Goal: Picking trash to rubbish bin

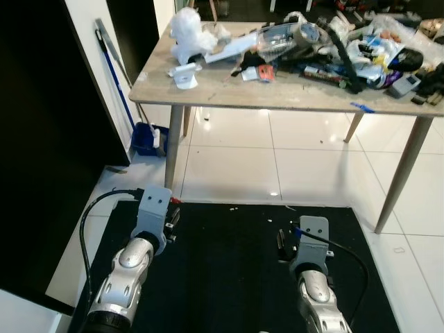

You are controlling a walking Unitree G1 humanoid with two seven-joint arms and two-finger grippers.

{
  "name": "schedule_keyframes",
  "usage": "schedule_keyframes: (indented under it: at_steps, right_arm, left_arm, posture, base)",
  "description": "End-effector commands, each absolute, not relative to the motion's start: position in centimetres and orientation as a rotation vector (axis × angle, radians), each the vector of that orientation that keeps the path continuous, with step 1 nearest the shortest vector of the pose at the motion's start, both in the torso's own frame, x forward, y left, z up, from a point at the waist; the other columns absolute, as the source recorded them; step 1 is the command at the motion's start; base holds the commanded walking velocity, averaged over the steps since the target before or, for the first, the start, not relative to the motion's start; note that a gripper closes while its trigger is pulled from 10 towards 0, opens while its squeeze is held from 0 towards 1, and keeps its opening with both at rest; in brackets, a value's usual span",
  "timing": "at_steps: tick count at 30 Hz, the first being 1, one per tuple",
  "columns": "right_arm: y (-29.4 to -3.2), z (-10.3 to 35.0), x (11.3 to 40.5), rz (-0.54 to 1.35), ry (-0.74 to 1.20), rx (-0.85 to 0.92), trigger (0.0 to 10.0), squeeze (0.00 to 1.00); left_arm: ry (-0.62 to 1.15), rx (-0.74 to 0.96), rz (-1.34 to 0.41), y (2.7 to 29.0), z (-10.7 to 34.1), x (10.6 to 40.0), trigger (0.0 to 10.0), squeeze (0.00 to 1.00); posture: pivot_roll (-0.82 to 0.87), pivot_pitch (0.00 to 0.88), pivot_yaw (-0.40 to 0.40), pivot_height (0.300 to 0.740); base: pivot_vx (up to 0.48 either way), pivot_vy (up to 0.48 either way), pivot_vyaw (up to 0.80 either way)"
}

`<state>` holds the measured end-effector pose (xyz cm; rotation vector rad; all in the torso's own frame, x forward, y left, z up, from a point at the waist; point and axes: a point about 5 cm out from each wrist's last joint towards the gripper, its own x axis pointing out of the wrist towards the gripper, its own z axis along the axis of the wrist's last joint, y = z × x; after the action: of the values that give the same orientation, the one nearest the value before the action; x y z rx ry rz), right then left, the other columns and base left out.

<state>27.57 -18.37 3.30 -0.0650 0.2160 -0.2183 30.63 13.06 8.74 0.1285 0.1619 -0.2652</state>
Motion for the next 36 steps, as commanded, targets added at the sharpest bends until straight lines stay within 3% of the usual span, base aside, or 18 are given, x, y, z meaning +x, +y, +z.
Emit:
schedule_keyframes:
  at_steps: [1,19,36]
  right_arm:
    - [-18.2,3.0,27.4,-0.220,0.234,-0.057,10.0,0.00]
    - [-18.1,3.3,27.5,-0.216,0.225,-0.056,10.0,0.00]
    - [-18.0,13.5,31.6,-0.171,-0.178,-0.046,10.0,0.00]
  left_arm:
    - [0.188,0.130,-0.249,13.6,8.1,30.3,10.0,0.00]
    - [0.183,0.125,-0.247,13.5,8.2,30.3,10.0,0.00]
    - [-0.060,0.029,-0.280,12.5,16.3,33.0,10.0,0.00]
  posture:
    - [-0.04,0.142,0.049,0.740]
    - [-0.03,0.146,0.047,0.740]
    - [-0.04,0.137,0.052,0.740]
  base:
    - [0.330,0.000,0.00]
    - [0.333,0.000,0.00]
    - [0.332,0.000,0.00]
